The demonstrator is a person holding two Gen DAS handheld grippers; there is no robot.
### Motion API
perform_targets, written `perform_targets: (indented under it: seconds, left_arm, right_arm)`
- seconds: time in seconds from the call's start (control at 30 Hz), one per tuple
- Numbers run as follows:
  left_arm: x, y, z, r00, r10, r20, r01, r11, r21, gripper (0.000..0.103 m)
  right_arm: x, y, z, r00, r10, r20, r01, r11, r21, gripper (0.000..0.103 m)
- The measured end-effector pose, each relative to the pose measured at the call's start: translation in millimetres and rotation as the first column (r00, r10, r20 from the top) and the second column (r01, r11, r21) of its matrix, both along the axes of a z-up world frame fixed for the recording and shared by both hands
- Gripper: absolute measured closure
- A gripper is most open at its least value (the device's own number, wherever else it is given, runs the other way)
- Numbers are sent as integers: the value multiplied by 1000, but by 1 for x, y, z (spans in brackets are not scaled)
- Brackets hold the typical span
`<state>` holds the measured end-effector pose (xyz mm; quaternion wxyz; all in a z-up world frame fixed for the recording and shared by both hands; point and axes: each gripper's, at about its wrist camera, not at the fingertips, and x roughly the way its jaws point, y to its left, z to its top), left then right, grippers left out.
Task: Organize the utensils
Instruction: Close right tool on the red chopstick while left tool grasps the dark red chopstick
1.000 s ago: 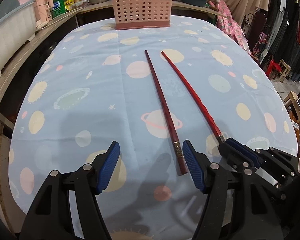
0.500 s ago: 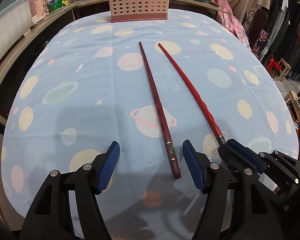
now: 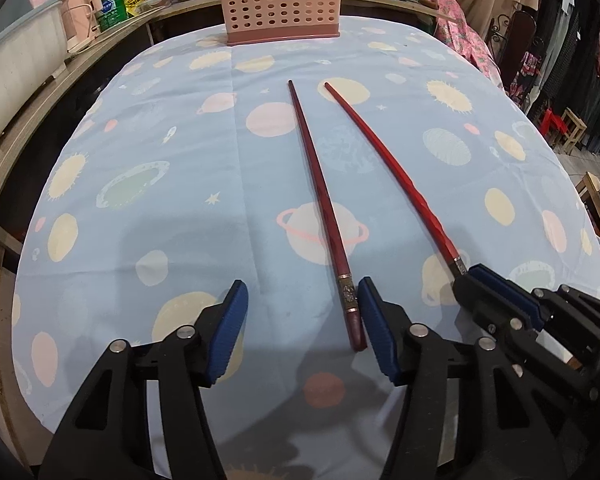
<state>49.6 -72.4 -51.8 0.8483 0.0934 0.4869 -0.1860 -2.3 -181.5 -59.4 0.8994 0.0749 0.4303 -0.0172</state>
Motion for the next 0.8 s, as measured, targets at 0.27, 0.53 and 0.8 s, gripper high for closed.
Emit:
perform_targets:
  seconds: [0.27,0.53,0.8]
  left_arm:
    - [-4,13,2,1000,3,-7,-3,1000,-4,67]
    - [-6,16,2,1000,11,-3,-11,1000,-3,75]
    - [-6,17,2,1000,10,0,-10,1000,-4,77]
  right_arm:
    - [0,-1,0,1000,-4,-4,4,1000,4,96]
    - [1,-1,-1,1000,-3,-3,3,1000,-4,96]
    - [1,1,-1,1000,0,-2,0,1000,-18,96]
